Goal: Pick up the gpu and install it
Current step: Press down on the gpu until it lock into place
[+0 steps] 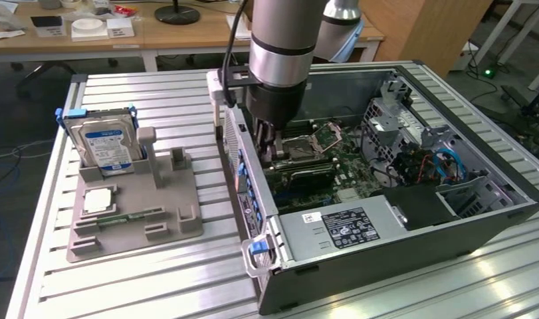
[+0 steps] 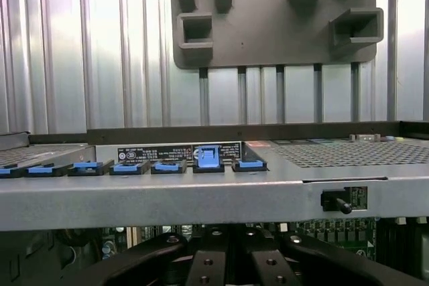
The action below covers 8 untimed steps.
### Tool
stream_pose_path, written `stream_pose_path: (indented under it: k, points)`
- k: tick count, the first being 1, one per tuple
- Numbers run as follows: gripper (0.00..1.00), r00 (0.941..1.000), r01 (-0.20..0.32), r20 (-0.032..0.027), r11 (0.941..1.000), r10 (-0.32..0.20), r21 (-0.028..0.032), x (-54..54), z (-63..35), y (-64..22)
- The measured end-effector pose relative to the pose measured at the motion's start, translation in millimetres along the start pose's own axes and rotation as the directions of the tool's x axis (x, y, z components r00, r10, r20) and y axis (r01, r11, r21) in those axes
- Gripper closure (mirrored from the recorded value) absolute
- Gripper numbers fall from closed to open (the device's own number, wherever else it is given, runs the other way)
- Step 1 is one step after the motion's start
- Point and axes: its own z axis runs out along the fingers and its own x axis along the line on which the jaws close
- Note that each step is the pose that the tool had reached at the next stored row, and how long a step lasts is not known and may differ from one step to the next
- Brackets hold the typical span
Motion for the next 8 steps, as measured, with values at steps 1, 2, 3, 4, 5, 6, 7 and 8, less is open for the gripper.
stream_pose_path:
  k: [1, 2, 3, 4, 5, 6, 7, 8]
  points:
    - [0.9, 1.0, 0.0, -0.0001, 1.0, 0.0, -0.0002, 0.5, 0.0, 0.1]
    - [0.9, 1.0, 0.0, -0.0001, 1.0, 0.0, -0.0002, 1.0, 0.2, 0.1]
    - [0.9, 1.0, 0.0, -0.0001, 1.0, 0.0, -0.0002, 1.5, 0.3, 0.3]
    - [0.9, 1.0, 0.0, 0.0, 1.0, 0.0, -0.0002, 1.8, 0.5, 0.7]
    - [0.9, 1.0, 0.0, 0.0, 1.0, 0.0, -0.0001, 1.8, 0.7, 1.1]
    - [0.9, 1.0, 0.0, 0.0, 1.0, 0.0, -0.0001, 1.9, 0.9, 1.8]
    - [0.9, 1.0, 0.0, -0.0001, 1.0, 0.0, -0.0001, 1.9, 1.3, 2.3]
    - [0.9, 1.0, 0.0, -0.0003, 1.0, 0.0, -0.0004, 2.0, 2.0, 2.3]
